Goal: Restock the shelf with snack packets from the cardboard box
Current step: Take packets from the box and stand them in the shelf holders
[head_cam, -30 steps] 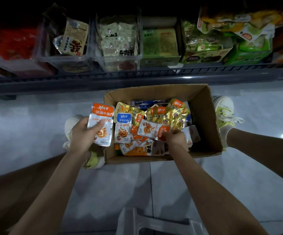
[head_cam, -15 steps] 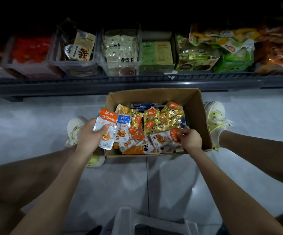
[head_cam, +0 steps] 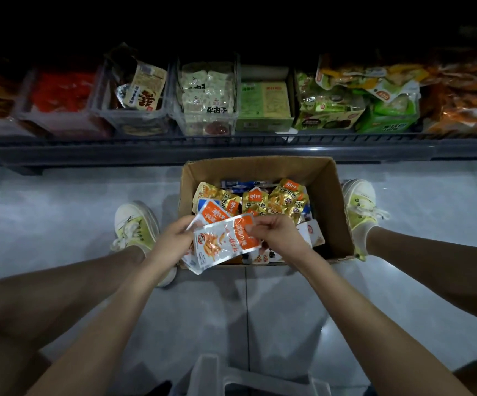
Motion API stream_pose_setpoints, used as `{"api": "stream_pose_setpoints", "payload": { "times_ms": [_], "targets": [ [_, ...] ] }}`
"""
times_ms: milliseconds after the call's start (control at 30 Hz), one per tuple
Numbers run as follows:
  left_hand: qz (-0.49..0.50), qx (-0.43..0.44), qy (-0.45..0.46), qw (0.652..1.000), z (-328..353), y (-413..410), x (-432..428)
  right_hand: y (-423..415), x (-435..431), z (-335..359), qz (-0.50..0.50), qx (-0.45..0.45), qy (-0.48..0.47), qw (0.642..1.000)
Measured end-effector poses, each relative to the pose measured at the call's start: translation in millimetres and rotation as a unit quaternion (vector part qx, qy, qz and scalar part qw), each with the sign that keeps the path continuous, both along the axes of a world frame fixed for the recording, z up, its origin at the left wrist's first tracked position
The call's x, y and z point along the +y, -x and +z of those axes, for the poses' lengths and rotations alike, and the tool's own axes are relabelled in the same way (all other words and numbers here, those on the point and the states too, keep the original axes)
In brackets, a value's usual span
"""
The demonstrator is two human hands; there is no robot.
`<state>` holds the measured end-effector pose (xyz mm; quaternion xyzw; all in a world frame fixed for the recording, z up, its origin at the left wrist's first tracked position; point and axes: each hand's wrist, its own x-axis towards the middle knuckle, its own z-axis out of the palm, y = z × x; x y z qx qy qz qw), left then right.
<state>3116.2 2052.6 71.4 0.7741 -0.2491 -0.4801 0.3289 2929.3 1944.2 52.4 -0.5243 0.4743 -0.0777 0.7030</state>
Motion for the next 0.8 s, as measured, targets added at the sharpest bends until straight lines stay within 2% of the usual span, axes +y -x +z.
{"api": "stream_pose_setpoints", "payload": {
  "times_ms": [67,133,200,333,433,500,567,667,733,800],
  "targets": [
    [0.047,0.088,-0.023,0.995,5.3,0.6,2.0,-7.6,0.5,-0.6,0.023,-0.011,0.019,0.999],
    [0.035,0.156,-0.052,0.986,9.5,-0.3,0.6,-11.5,-0.2,-0.6,0.063,-0.007,0.035,0.997],
    [0.009,0.196,-0.043,0.980,9.6,-1.1,-2.4,-15.1,-0.3,-1.1,0.081,-0.005,0.053,0.995],
    [-0.104,0.161,-0.002,0.982,-1.1,-1.2,-3.0,-25.9,3.4,-3.3,0.049,-0.040,0.077,0.995],
    [-0.093,0.119,0.014,0.988,-11.2,3.6,-3.1,-27.3,2.5,-13.0,0.012,-0.045,0.054,0.997],
    [-0.041,0.087,0.015,0.995,-17.6,2.2,-3.9,-20.7,-4.6,-35.1,-0.046,0.039,0.098,0.993],
    [0.015,0.070,0.011,0.997,-25.8,-4.2,-3.4,-9.7,-16.8,-63.5,-0.062,0.197,0.196,0.959],
    [0.070,0.033,0.009,0.997,-32.9,-12.1,-4.4,0.4,-33.8,-93.6,0.014,0.359,0.257,0.897],
    [0.104,0.020,0.013,0.994,-34.2,-13.3,-6.6,1.9,-40.0,-103.5,0.089,0.427,0.266,0.859],
    [0.134,0.009,0.017,0.991,-34.9,-14.4,-9.7,2.1,-42.2,-112.7,0.120,0.466,0.268,0.835]
  ]
}}
